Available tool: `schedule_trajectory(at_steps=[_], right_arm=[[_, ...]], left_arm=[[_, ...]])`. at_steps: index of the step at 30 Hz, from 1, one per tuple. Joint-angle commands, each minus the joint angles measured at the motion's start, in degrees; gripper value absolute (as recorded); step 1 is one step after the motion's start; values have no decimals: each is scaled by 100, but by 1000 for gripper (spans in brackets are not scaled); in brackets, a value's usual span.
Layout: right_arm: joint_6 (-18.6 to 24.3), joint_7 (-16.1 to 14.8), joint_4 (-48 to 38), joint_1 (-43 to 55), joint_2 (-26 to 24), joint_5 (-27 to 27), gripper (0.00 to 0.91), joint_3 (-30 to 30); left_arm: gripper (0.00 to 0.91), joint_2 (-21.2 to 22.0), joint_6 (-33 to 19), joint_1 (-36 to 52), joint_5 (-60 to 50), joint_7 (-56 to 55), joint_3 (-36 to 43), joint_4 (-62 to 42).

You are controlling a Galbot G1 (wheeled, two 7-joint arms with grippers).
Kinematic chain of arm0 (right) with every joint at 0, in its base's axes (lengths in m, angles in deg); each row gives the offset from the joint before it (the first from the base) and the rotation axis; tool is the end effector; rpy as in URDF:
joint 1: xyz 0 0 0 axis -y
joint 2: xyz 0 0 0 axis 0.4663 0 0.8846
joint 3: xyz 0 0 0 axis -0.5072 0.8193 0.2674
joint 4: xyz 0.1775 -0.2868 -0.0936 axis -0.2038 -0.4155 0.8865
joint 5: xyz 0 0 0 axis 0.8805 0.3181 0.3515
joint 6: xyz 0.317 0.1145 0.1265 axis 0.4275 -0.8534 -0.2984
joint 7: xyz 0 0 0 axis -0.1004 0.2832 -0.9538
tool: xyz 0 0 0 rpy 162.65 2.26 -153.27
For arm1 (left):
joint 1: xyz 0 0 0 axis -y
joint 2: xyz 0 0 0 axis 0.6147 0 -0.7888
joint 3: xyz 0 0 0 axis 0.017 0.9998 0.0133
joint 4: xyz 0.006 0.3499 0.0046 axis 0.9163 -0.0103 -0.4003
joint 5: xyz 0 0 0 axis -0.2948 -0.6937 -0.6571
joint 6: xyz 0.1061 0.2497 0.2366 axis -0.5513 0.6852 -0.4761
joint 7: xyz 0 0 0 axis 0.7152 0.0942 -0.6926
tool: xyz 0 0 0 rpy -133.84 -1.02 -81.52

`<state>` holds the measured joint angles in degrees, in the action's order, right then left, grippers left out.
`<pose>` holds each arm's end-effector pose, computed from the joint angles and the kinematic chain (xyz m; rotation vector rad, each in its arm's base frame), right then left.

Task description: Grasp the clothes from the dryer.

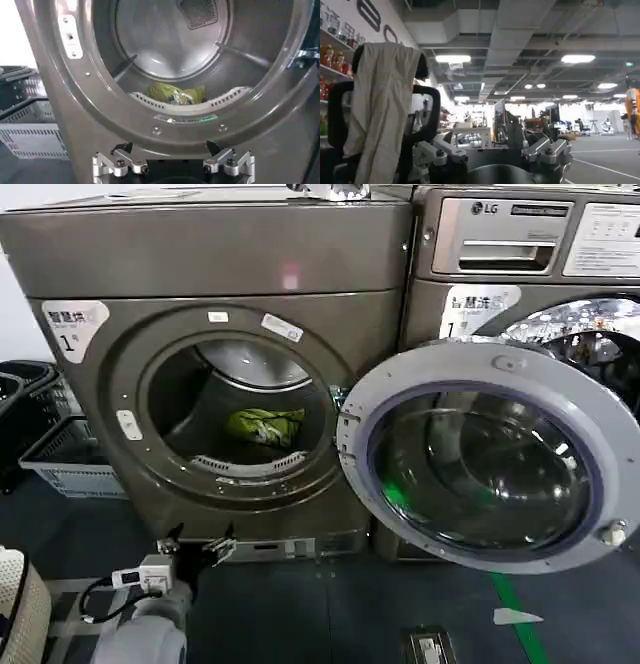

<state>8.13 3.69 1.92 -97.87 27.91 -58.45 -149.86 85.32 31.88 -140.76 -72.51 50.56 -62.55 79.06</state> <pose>-0.1830 -0.4761 -0.0819 2.1115 2.0017 -0.2978 0.2579 0.0142 -0.2103 0.0276 -2.7739 -0.1102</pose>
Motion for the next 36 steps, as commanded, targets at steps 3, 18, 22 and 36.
schedule_trajectory(at_steps=[3,18,22,36], right_arm=[[10,11,9,-3,-2,7,907,11],[15,13,6,-16,5,2,907,4],[14,18,31,8,18,2,907,6],[41,16,-28,-22,60,-3,907,-25]], left_arm=[[907,-4,281,7,15,-19,8,-4],[907,14,281,-6,60,-13,1,23],[907,21,281,-11,78,-9,6,41],[907,41,281,-43,66,-1,22,38]])
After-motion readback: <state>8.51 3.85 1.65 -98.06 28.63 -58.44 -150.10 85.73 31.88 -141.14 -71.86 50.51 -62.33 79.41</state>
